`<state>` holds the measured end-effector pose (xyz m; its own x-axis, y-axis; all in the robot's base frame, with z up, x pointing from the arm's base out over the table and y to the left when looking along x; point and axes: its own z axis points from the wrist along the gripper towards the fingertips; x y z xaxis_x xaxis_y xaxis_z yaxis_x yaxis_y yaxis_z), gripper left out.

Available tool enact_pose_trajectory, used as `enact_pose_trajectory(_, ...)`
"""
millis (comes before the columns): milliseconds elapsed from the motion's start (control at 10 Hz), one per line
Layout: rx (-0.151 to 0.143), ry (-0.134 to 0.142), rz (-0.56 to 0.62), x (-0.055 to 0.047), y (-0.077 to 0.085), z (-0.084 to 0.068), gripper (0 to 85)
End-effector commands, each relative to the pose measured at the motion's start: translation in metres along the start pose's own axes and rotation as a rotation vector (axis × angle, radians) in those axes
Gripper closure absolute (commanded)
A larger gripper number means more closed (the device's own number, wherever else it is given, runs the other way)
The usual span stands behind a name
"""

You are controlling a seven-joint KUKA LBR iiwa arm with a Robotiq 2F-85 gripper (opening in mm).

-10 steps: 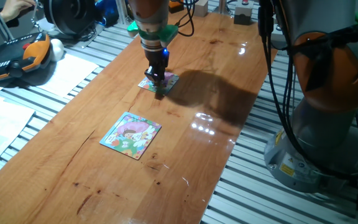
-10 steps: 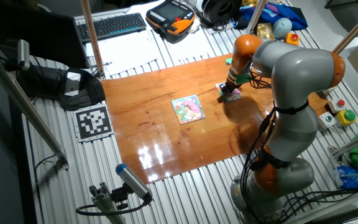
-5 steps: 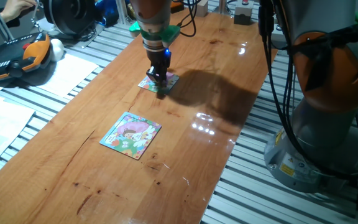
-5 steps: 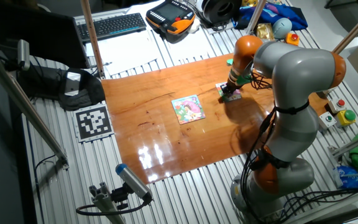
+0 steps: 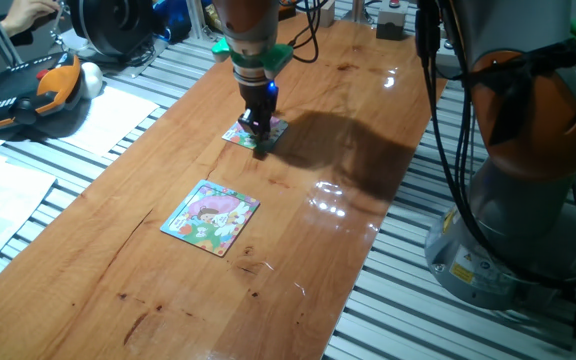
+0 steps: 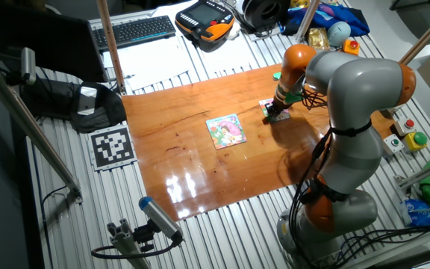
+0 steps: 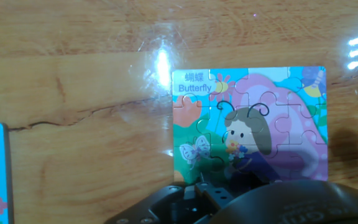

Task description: Assemble one piece of a puzzle

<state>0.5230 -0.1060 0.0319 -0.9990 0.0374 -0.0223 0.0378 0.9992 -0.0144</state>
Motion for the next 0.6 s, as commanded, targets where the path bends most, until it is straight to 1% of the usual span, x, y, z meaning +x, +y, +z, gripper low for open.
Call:
enact_pose_trajectory(0, -0.001, 0.001, 0.0, 0.0003, 0.0001, 0.0009, 85.0)
enact_pose_trajectory(500, -0.006, 0.005, 0.0, 0.0019, -0.0002, 0.0019, 85.0)
